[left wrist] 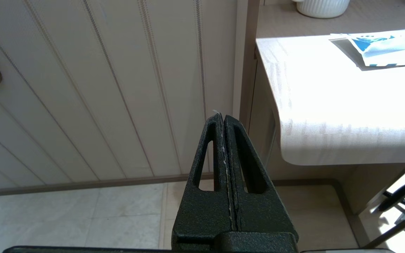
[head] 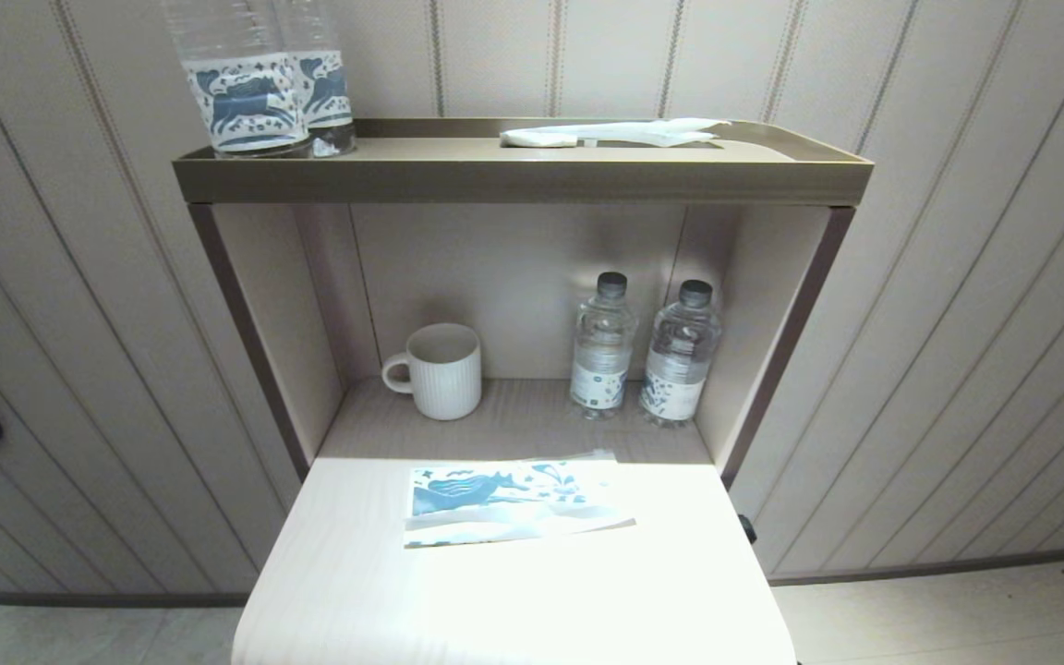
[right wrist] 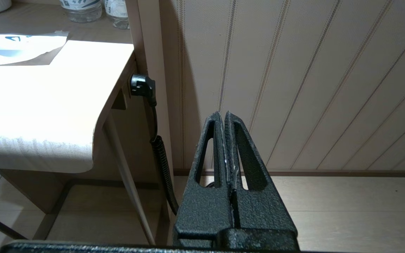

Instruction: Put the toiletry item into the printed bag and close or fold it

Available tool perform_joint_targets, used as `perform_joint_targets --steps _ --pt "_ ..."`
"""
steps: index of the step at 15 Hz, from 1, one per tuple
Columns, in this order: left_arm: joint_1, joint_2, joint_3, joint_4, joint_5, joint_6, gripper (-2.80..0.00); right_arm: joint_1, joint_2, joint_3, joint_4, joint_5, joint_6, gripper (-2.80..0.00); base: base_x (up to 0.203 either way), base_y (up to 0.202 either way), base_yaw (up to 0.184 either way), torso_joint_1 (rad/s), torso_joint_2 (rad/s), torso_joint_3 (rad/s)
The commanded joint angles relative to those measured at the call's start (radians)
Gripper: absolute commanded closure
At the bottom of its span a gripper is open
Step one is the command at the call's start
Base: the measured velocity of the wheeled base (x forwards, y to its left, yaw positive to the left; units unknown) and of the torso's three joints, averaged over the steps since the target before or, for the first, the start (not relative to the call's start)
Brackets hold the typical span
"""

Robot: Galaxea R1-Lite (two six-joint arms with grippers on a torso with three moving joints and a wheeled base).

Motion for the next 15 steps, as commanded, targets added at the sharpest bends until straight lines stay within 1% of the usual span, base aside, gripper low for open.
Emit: perform_joint_targets --steps 1,15 --pt "0.0 0.002 0.0 0.001 0.0 0.001 0.0 0.0 0.0 0.0 0.0 0.0 0.0 0.0 0.0 0.0 0.0 0.0 0.0 0.0" --pt "0.0 0.002 0.0 0.001 0.0 0.001 0.0 0.0 0.0 0.0 0.0 0.0 0.0 0.0 0.0 0.0 0.0 0.0 0.0 0.0"
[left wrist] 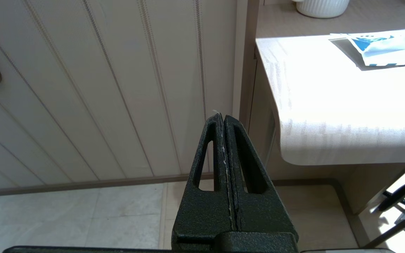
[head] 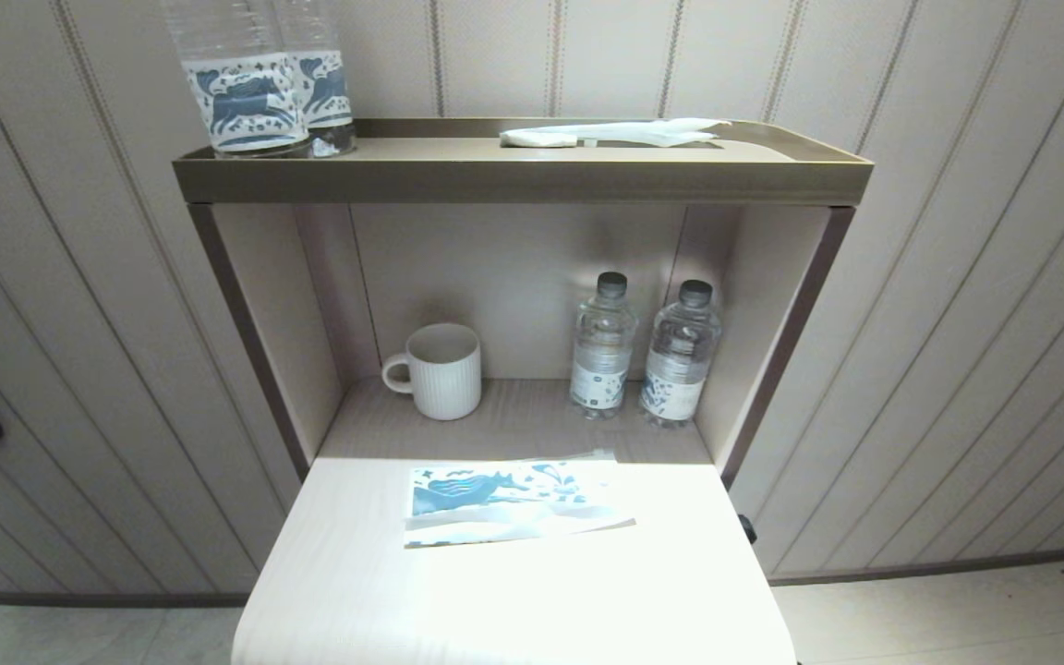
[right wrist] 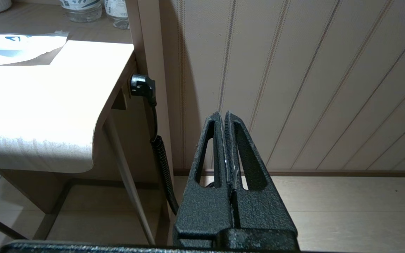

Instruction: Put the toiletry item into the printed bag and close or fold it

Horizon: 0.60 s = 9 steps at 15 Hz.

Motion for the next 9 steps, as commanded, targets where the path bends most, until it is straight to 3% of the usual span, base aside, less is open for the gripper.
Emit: perform_joint_targets --steps 1,9 --pt "0.0 0.002 0.0 0.0 0.0 0.0 0.0 0.0 0.0 0.0 0.0 0.0 0.0 0.0 0.0 0.0 0.0 0.0 0.0 0.0" --pt "0.0 0.002 0.0 0.0 0.0 0.0 0.0 0.0 0.0 0.0 0.0 0.001 0.0 0.0 0.0 0.0 0.0 0.0 0.0 0.0"
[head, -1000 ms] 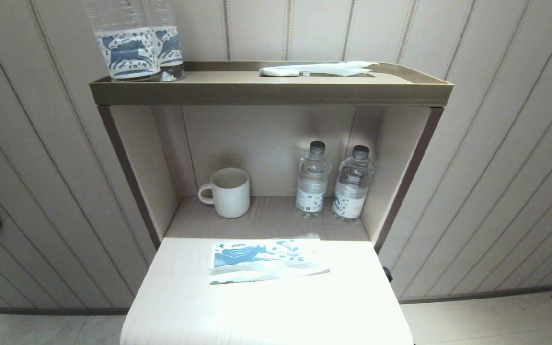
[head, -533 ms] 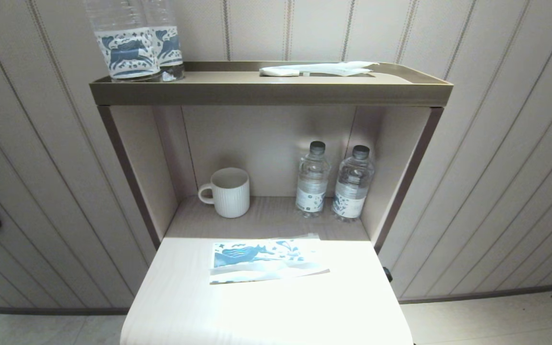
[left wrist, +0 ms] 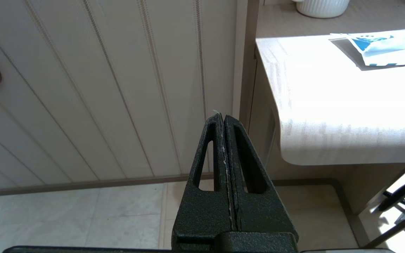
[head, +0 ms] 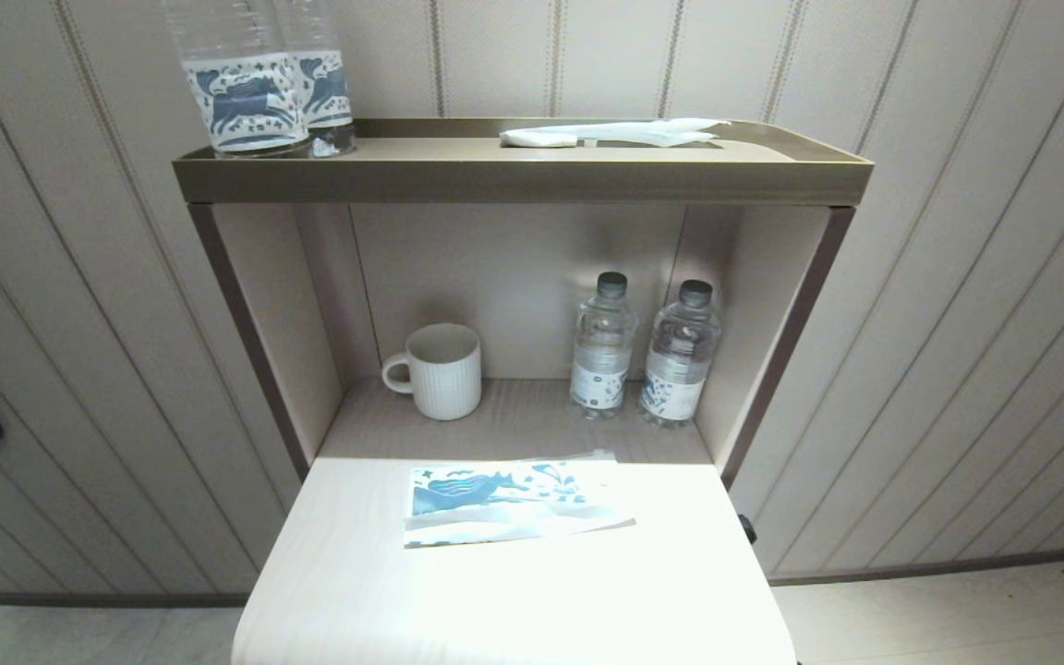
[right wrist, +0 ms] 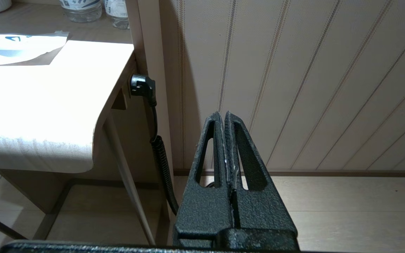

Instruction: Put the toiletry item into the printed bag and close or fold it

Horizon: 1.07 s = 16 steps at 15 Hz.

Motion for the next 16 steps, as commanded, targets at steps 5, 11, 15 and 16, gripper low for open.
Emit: perform_joint_targets --steps 5,11,15,16 --pt "0.0 0.002 0.0 0.0 0.0 0.0 0.0 0.0 0.0 0.0 0.0 0.0 0.0 0.0 0.0 0.0 0.0 0.0 0.0 0.0" --pt "0.0 0.002 0.0 0.0 0.0 0.0 0.0 0.0 0.0 0.0 0.0 0.0 0.0 0.0 0.0 0.0 0.0 0.0 0.0 0.0" --pt "0.0 0.002 0.0 0.0 0.0 0.0 0.0 0.0 0.0 0.0 0.0 0.0 0.0 0.0 0.0 0.0 0.0 0.0 0.0 0.0" --pt "0.0 0.002 0.0 0.0 0.0 0.0 0.0 0.0 0.0 0.0 0.0 0.0 0.0 0.0 0.0 0.0 0.0 0.0 0.0 0.0"
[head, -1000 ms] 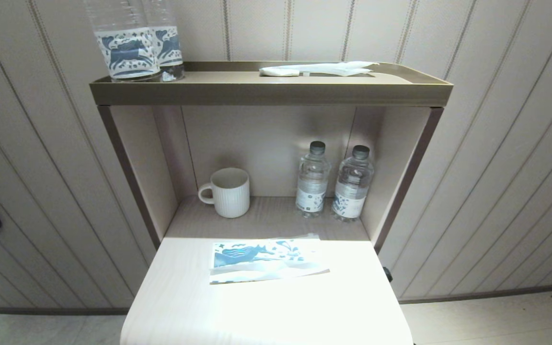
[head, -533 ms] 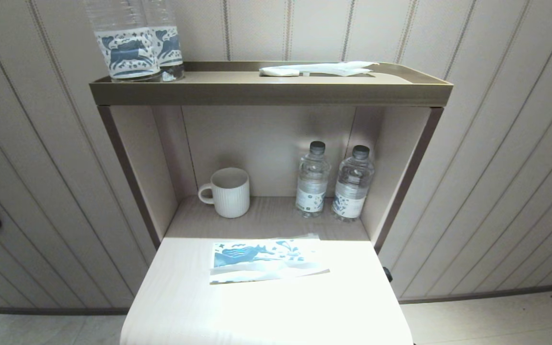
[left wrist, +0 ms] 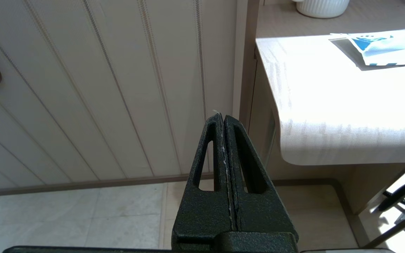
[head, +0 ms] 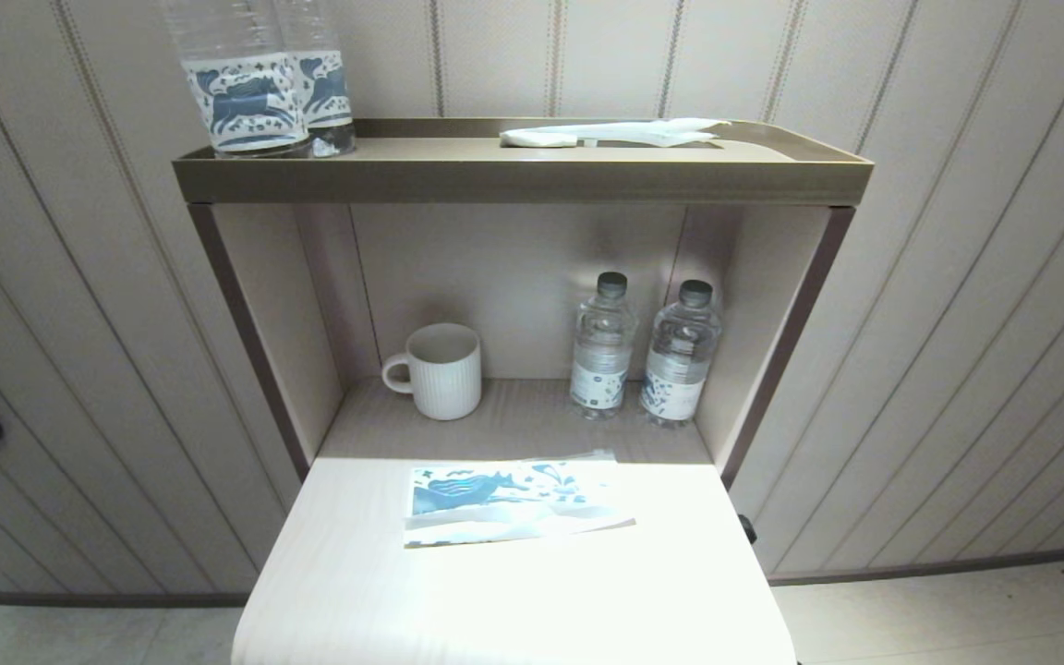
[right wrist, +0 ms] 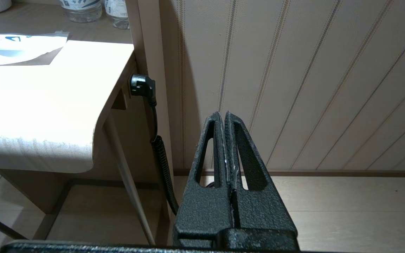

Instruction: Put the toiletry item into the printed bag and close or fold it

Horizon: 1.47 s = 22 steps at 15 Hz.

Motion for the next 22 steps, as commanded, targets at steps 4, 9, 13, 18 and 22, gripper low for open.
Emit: perform_joint_targets --steps 4,9,13,18,22 --pt "0.0 0.002 0.0 0.0 0.0 0.001 0.0 0.0 0.0 0.0 0.0 0.0 0.0 0.0 0.0 0.0 0.0 0.0 0.0 0.0" --pt "0.0 0.002 0.0 0.0 0.0 0.001 0.0 0.0 0.0 0.0 0.0 0.0 0.0 0.0 0.0 0.0 0.0 0.0 0.0 0.0" --pt "0.0 0.002 0.0 0.0 0.0 0.001 0.0 0.0 0.0 0.0 0.0 0.0 0.0 0.0 0.0 0.0 0.0 0.0 0.0 0.0" --pt "0.0 0.002 0.0 0.0 0.0 0.001 0.0 0.0 0.0 0.0 0.0 0.0 0.0 0.0 0.0 0.0 0.0 0.0 0.0 0.0" --pt "0.0 0.002 0.0 0.0 0.0 0.001 0.0 0.0 0.0 0.0 0.0 0.0 0.0 0.0 0.0 0.0 0.0 0.0 0.0 0.0"
